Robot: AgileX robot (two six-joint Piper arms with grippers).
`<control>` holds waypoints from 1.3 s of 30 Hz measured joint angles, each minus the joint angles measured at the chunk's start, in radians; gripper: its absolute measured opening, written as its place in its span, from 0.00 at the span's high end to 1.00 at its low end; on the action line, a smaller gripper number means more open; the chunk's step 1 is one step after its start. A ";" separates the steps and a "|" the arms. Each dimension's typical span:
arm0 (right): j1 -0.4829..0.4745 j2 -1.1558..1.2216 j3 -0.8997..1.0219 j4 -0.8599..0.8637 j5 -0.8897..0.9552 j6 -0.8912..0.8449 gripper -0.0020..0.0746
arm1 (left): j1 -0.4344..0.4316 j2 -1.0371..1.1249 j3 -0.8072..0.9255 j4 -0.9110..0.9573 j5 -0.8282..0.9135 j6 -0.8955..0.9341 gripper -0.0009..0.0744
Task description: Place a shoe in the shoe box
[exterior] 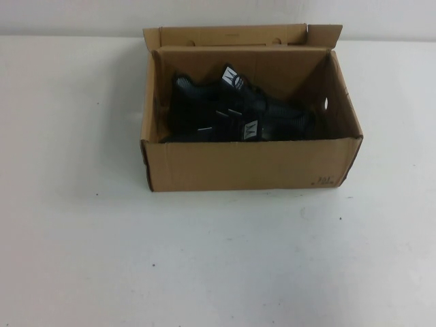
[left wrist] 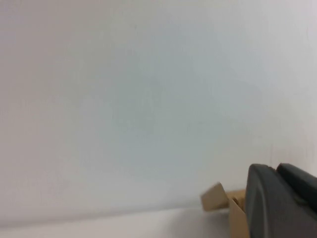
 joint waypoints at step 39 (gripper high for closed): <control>0.000 0.000 0.000 0.006 0.007 0.000 0.99 | 0.000 -0.242 0.456 0.163 0.332 -0.432 0.99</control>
